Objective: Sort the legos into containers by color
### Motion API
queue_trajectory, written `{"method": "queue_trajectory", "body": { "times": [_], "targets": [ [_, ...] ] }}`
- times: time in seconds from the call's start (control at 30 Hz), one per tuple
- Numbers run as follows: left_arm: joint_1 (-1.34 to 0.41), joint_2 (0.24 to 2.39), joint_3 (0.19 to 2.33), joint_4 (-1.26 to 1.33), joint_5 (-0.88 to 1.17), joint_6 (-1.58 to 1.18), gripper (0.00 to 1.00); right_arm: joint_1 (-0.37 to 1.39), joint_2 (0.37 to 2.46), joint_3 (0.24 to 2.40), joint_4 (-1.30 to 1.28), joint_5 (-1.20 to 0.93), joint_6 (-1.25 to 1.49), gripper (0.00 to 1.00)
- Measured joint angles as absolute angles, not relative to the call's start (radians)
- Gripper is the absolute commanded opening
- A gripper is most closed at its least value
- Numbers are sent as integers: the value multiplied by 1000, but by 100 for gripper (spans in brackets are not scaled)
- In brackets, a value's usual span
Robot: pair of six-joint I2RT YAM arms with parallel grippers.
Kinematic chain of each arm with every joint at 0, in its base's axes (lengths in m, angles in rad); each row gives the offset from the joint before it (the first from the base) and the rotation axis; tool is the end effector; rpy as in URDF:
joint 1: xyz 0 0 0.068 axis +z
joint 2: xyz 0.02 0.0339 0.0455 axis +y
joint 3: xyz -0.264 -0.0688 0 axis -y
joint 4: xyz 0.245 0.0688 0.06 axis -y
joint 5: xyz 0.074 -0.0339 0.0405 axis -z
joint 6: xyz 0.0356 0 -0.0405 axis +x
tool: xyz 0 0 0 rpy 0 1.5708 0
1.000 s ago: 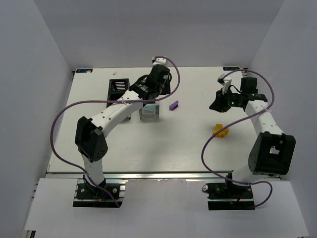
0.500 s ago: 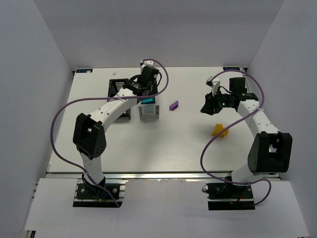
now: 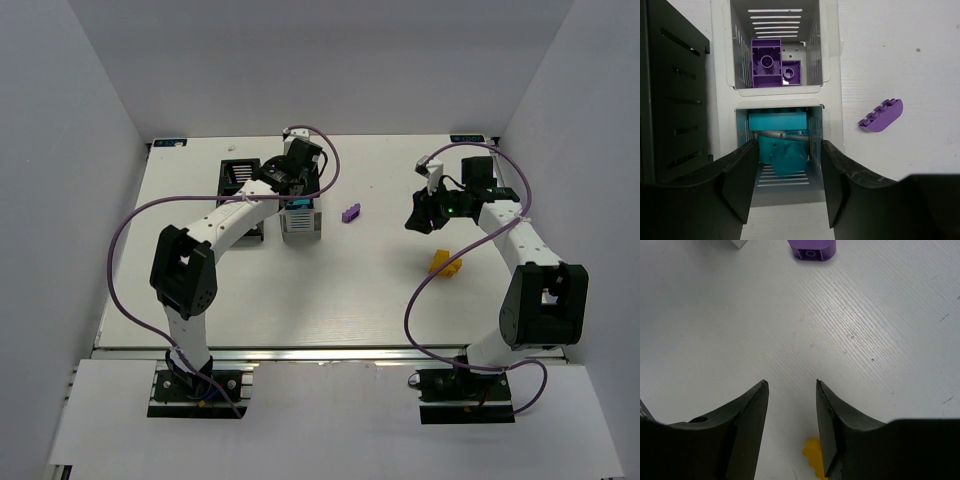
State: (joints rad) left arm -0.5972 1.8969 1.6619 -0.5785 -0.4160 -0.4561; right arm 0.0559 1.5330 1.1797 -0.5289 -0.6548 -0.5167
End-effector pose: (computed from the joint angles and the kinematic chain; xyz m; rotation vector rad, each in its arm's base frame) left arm 0.3637 -0.2299 0.2875 -0.0304 2.2980 -0.0401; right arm 0.3239 0.0398 0.2699 -0.9085 2.1048 0.5661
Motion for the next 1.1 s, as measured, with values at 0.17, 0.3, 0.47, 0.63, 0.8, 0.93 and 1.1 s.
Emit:
{"method": "queue_trajectory", "body": {
  "times": [0.17,0.3,0.47,0.63,0.8,0.93,1.1],
  "targets": [
    [-597,1897,1662,-576,-417,-457,69,62,1533,1180,-535,-653,-542,54],
    [-597,1890,1660,-575,-416,-456,74,68,1534,1188,-566,-655,-599,64],
    [-594,1781,1546,-550,-412,-469,95,72,1552,1234,-614,-644,-684,76],
    [-581,1585,1393,-537,-401,-514,98,73,1578,1284,-677,-558,-769,89],
    [-565,1374,1248,-513,-381,-578,98,73,1582,1294,-780,-421,-894,89],
    [-564,1214,1122,-478,-357,-642,98,70,1559,1270,-841,-326,-999,89],
    [-564,1050,964,-434,-298,-719,98,46,1515,1210,-890,-255,-1084,89]
  ]
}}
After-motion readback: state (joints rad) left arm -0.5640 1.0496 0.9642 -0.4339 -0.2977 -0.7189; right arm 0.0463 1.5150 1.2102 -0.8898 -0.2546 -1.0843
